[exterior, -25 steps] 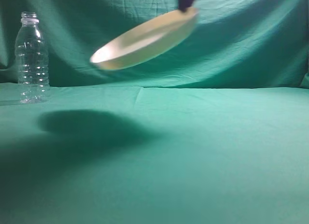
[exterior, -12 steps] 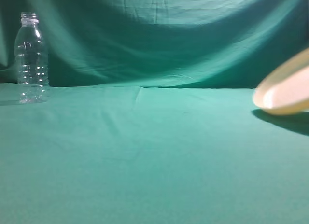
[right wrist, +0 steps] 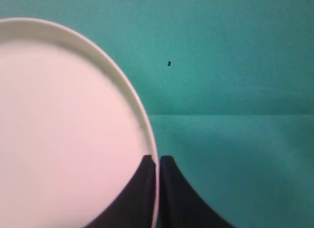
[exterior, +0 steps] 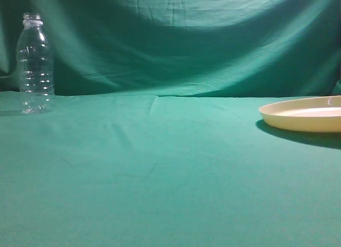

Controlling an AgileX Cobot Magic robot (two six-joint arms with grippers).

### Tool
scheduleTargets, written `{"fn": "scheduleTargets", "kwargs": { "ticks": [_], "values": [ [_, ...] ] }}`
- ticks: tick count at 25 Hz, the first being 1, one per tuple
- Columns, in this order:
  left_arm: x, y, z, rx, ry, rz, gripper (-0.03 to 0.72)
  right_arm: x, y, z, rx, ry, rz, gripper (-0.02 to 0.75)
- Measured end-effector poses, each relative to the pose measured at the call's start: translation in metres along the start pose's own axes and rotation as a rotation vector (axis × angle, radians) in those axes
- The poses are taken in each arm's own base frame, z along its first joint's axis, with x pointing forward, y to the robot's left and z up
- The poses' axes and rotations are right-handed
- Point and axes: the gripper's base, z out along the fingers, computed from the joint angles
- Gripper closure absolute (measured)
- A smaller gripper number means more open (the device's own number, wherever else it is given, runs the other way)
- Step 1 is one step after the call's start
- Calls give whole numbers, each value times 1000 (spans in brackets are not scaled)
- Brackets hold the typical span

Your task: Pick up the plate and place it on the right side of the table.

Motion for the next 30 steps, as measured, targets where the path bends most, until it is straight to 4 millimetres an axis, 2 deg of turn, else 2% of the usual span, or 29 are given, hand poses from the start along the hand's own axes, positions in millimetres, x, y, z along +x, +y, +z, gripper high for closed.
{"fn": "scheduleTargets", "kwargs": {
  "ticks": [4, 5, 6, 10, 12, 14, 17, 19, 20, 22, 25, 29, 30],
  "values": [
    [0, 0, 0, 0, 0, 0, 688, 2, -1, 24, -3, 42, 2, 738],
    [0, 0, 0, 0, 0, 0, 688, 2, -1, 27, -4, 48, -7, 691],
    [0, 0, 0, 0, 0, 0, 688, 2, -1, 30, -5, 55, -19, 691],
    [0, 0, 0, 0, 0, 0, 688, 1, -1, 28, -9, 63, -64, 430],
    [0, 0, 0, 0, 0, 0, 688, -5, -1, 18, -12, 58, -72, 307],
    [0, 0, 0, 0, 0, 0, 688, -16, 0, 0, -16, 35, -73, 249],
    [0, 0, 0, 0, 0, 0, 688, -33, 4, -40, -45, -15, -60, 262],
    [0, 0, 0, 0, 0, 0, 688, -41, 9, -73, -86, -68, -43, 396],
    [0, 0, 0, 0, 0, 0, 688, -43, 13, -94, -111, -100, -37, 497],
    [0, 0, 0, 0, 0, 0, 688, -42, 19, -133, -158, -177, -30, 643],
    [0, 0, 0, 0, 0, 0, 688, -26, 29, -186, -212, -289, -64, 738],
    [0, 0, 0, 0, 0, 0, 688, 7, 39, -250, -245, -434, -118, 738],
    [0, 0, 0, 0, 0, 0, 688, 16, 40, -261, -248, -464, -125, 738]
  ]
}}
